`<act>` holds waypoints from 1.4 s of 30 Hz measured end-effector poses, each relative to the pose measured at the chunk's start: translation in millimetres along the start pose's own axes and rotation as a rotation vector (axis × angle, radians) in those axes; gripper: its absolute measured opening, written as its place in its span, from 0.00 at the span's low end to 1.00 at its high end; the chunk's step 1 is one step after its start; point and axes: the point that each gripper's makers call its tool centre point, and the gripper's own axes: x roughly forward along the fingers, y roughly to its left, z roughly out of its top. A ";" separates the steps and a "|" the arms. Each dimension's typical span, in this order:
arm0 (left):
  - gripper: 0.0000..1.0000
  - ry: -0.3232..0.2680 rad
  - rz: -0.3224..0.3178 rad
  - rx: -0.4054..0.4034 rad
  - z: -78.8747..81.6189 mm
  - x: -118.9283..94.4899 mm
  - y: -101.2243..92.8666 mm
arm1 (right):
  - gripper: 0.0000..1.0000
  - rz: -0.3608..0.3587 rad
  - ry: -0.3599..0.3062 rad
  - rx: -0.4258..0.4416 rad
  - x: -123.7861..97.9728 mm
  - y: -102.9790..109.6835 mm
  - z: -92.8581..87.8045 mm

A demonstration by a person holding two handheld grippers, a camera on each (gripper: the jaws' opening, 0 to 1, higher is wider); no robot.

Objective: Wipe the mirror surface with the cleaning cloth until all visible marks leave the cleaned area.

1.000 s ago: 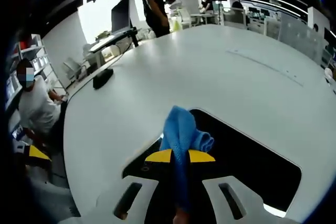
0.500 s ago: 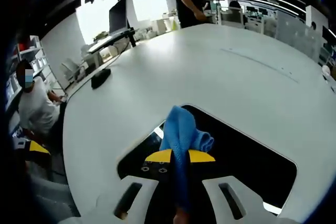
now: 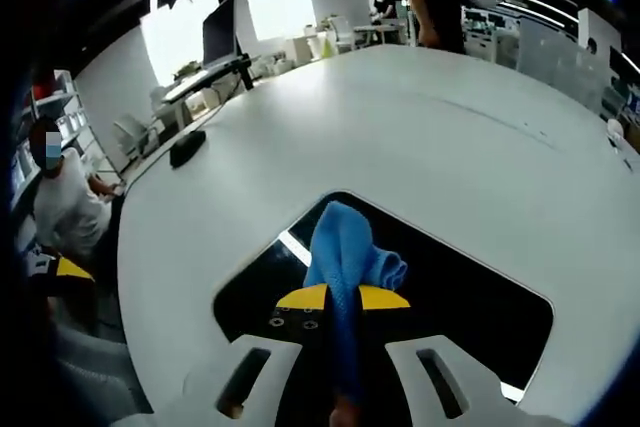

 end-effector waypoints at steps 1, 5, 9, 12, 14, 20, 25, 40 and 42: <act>0.98 0.001 -0.001 0.003 -0.1 0.0 0.1 | 0.04 -0.001 0.000 0.000 -0.4 -1.3 -0.5; 0.99 0.000 0.001 0.002 0.1 0.0 0.8 | 0.04 -0.004 0.001 0.001 -2.8 -3.2 -2.0; 0.99 -0.003 0.009 -0.001 0.4 -0.2 2.4 | 0.04 -0.006 -0.001 0.007 -6.2 -7.3 -4.5; 0.99 -0.004 0.015 -0.003 0.9 -0.2 3.3 | 0.04 -0.008 -0.001 0.010 -6.5 -12.8 -5.4; 0.99 -0.003 0.014 -0.003 0.4 -0.2 3.2 | 0.04 -0.011 -0.002 0.014 -7.7 -14.1 -6.1; 0.99 -0.003 0.021 -0.004 0.2 0.3 3.8 | 0.04 -0.019 -0.003 0.024 -14.3 -23.2 -11.6; 0.99 -0.003 0.023 -0.003 0.2 0.5 3.4 | 0.04 -0.025 -0.003 0.036 -21.2 -29.7 -17.0; 0.99 -0.011 0.052 -0.014 1.6 0.7 5.8 | 0.04 -0.040 -0.011 0.065 -35.0 -44.3 -27.1; 0.99 -0.012 0.058 -0.015 2.0 0.4 6.9 | 0.04 -0.041 -0.010 0.065 -36.0 -44.1 -27.6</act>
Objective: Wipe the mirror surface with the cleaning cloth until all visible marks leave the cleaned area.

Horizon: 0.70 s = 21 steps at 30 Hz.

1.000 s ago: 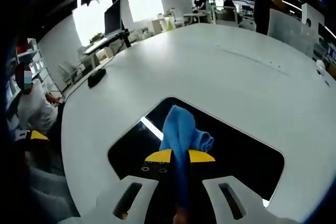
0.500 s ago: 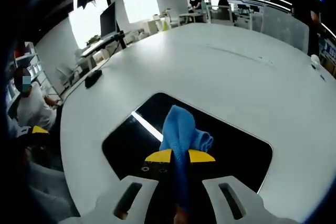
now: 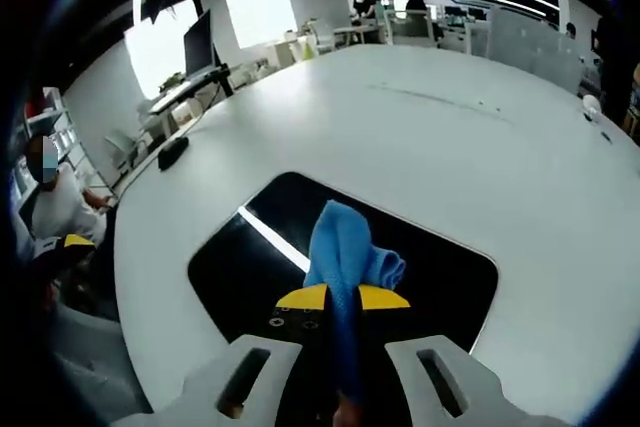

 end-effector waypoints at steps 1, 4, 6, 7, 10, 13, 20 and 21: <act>0.99 -0.004 0.004 -0.003 0.9 -0.2 0.6 | 0.04 -0.001 0.000 0.000 -1.0 0.4 -0.4; 0.99 -0.004 0.009 -0.003 0.5 -0.7 1.3 | 0.04 -0.004 -0.001 0.006 -4.0 -0.9 -2.0; 0.99 -0.004 0.010 -0.003 0.6 -0.7 1.7 | 0.04 -0.006 -0.002 0.008 -5.7 -1.9 -3.1; 0.99 -0.003 0.012 -0.003 0.5 -0.9 2.1 | 0.04 -0.008 -0.001 0.009 -7.0 -2.7 -4.6; 0.99 -0.006 0.016 -0.003 0.8 -1.2 2.7 | 0.04 -0.012 -0.001 0.014 -9.4 -7.8 -6.0; 0.99 -0.008 0.021 -0.003 1.0 -1.4 3.3 | 0.04 -0.019 0.000 0.017 -12.0 -13.0 -8.0; 0.99 -0.008 0.023 0.000 1.1 -1.4 3.1 | 0.04 -0.032 -0.002 0.032 -16.1 -28.1 -12.6; 0.99 -0.008 0.023 0.001 1.1 -1.4 3.0 | 0.04 -0.034 -0.001 0.032 -16.5 -29.1 -13.0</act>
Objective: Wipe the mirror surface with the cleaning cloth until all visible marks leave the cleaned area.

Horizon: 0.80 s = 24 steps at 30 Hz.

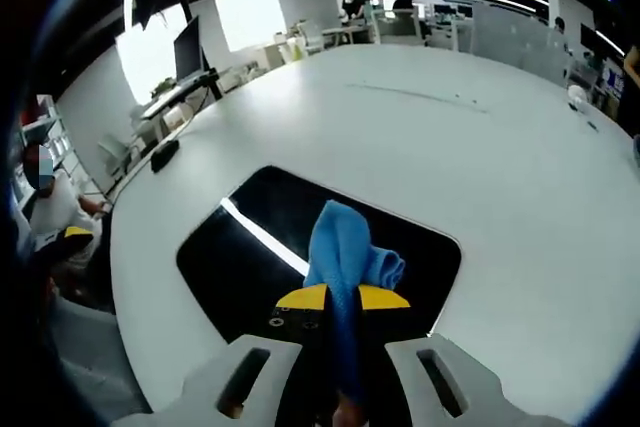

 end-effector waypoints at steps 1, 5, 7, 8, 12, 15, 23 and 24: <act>0.99 -0.001 -0.001 0.001 0.1 0.0 -0.1 | 0.04 -0.003 0.001 0.002 -0.8 -1.3 -0.6; 0.99 -0.001 -0.001 0.005 0.3 0.2 -0.4 | 0.04 -0.013 0.001 0.008 -5.7 -6.7 -4.1; 0.99 -0.003 0.001 0.005 0.7 0.2 0.0 | 0.04 -0.017 0.000 0.010 -7.3 -10.3 -5.4; 0.99 -0.003 0.001 0.005 0.7 0.3 0.1 | 0.04 -0.019 0.000 0.010 -8.1 -12.3 -6.1; 0.99 -0.003 0.002 0.008 1.0 0.4 0.4 | 0.04 -0.027 0.001 0.016 -9.6 -21.0 -7.2; 0.99 -0.003 0.003 0.009 1.1 0.4 0.3 | 0.04 -0.033 0.000 0.021 -10.8 -21.1 -7.8; 0.99 -0.003 0.003 0.010 1.0 0.5 0.4 | 0.04 -0.042 -0.002 0.030 -14.6 -24.7 -10.5; 0.99 -0.003 0.003 0.009 0.9 0.5 0.4 | 0.04 -0.043 -0.002 0.032 -14.9 -25.2 -10.7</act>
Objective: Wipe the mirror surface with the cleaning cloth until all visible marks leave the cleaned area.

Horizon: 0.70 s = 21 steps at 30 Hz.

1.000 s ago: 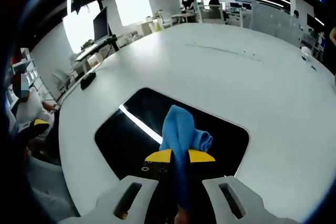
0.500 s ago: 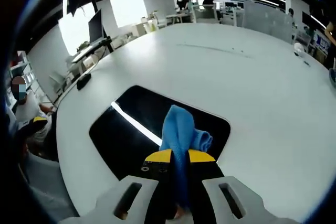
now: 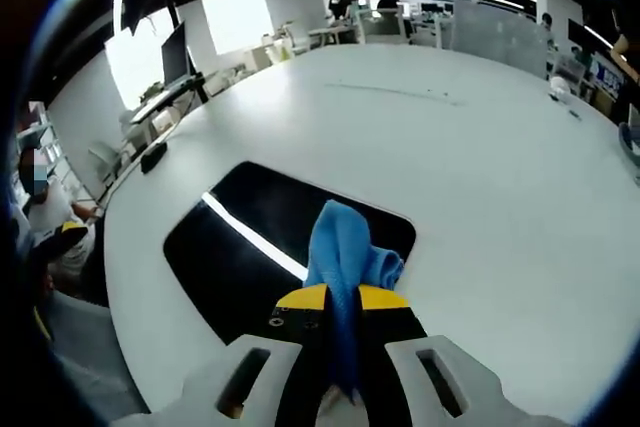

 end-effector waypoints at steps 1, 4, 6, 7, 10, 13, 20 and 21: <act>0.99 -0.001 0.001 0.001 0.1 -0.1 0.1 | 0.04 -0.002 0.000 0.000 -0.5 0.2 -0.3; 0.99 -0.002 0.001 0.000 0.3 0.0 0.1 | 0.04 -0.006 0.000 0.004 -3.5 -0.5 -2.0; 0.99 -0.002 0.001 0.001 0.4 0.0 0.0 | 0.04 -0.009 0.000 0.006 -7.6 2.9 -3.4; 0.99 -0.002 0.001 0.001 0.4 0.0 0.0 | 0.04 -0.011 0.000 0.007 -8.0 2.0 -3.7; 0.99 -0.002 0.000 0.001 0.4 -0.1 -0.1 | 0.04 -0.016 -0.002 0.011 -9.1 -0.9 -4.7; 0.99 -0.001 0.000 0.002 0.2 -0.1 -0.1 | 0.04 -0.019 -0.007 0.017 -11.9 -0.5 -5.6; 0.99 -0.005 -0.002 0.000 0.7 -0.8 0.0 | 0.04 -0.035 -0.005 0.016 -19.3 1.3 -8.8; 0.99 -0.005 -0.003 0.000 0.7 -0.9 -0.1 | 0.04 -0.036 -0.004 0.015 -19.9 2.0 -8.9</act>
